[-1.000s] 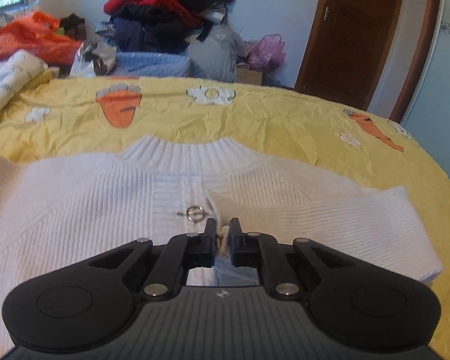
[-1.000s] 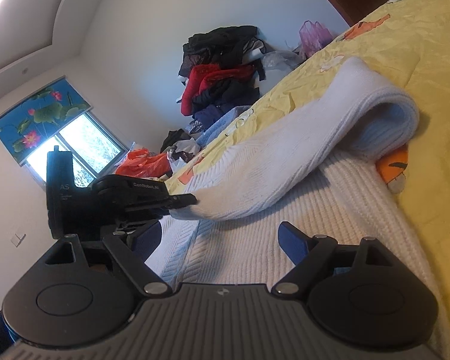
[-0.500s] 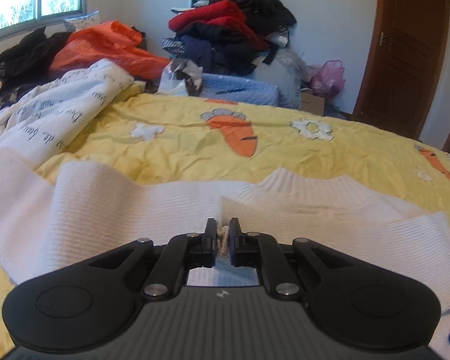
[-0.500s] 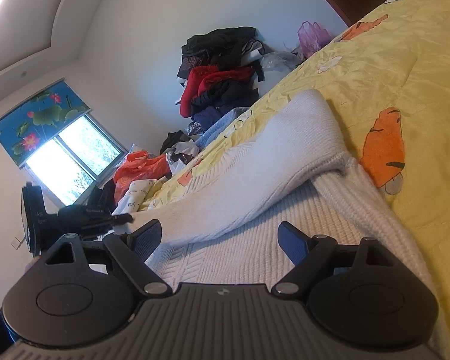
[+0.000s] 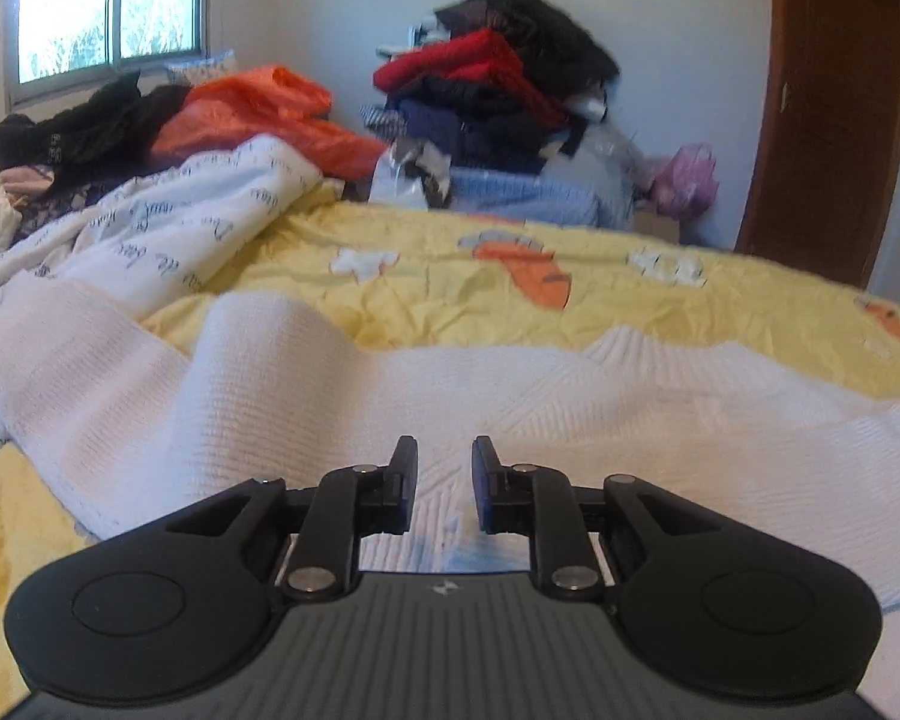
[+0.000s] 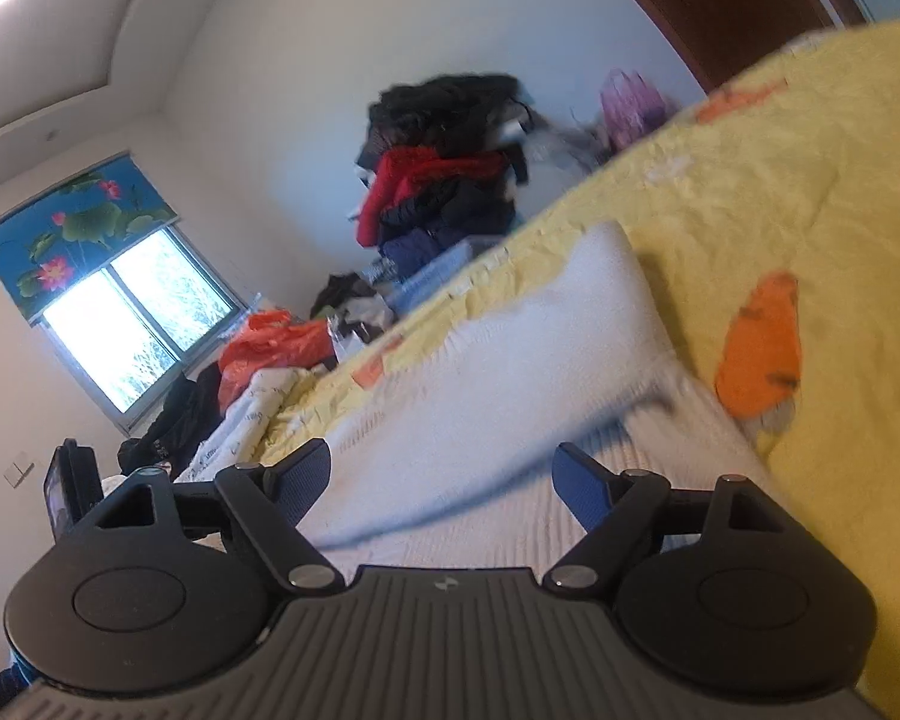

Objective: Fold small clothes
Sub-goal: 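Open the right tool to lay the sleeve flat, open the left tool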

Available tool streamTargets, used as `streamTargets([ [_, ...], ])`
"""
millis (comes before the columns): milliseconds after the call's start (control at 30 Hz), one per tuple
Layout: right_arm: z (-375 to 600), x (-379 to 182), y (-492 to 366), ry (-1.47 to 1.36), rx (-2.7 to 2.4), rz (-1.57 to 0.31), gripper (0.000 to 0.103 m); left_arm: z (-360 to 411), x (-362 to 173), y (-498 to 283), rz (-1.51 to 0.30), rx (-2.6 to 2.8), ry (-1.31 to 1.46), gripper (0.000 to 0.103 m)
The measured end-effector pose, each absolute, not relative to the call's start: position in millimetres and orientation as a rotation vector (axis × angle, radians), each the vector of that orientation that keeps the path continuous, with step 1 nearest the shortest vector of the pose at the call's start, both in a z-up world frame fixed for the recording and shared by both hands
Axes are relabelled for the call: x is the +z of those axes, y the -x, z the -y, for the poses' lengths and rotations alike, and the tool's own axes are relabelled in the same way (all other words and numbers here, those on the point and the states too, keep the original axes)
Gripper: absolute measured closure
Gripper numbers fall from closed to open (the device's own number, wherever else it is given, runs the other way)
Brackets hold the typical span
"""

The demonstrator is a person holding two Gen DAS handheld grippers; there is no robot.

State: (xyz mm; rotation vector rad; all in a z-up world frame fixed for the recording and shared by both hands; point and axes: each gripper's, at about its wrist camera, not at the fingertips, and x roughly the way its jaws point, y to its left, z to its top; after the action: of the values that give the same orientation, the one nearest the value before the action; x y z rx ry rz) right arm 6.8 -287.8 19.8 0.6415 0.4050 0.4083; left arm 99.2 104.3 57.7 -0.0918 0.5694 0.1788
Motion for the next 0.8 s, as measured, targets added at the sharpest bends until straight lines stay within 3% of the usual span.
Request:
streamTargets([
  [67, 283, 43, -19, -0.552, 0.435, -0.344, 0.011, -100, 61, -102, -0.558, 0.147, 0.09, 0.058],
  [100, 278, 51, -32, -0.505, 0.436, -0.352, 0.01, -98, 59, -106, -0.573, 0.143, 0.092, 0.04],
  [133, 272, 58, -56, -0.452, 0.421, -0.386, 0.01, -94, 57, -114, -0.587, 0.138, 0.104, 0.033],
  [333, 233, 52, -167, -0.178, 0.289, -0.613, 0.016, -80, 31, -159, -0.729, 0.072, 0.211, 0.033],
  [433, 219, 21, -187, 0.011, 0.212, -0.723, 0.017, -76, 16, -164, -0.765, 0.069, 0.169, 0.033],
  [567, 233, 5, -179, 0.022, 0.223, -0.678, 0.013, -61, 4, -154, -0.715, 0.054, 0.005, 0.032],
  [800, 227, 2, -181, 0.051, 0.21, -0.672, 0.009, -58, 8, -151, -0.694, 0.071, -0.015, 0.029],
])
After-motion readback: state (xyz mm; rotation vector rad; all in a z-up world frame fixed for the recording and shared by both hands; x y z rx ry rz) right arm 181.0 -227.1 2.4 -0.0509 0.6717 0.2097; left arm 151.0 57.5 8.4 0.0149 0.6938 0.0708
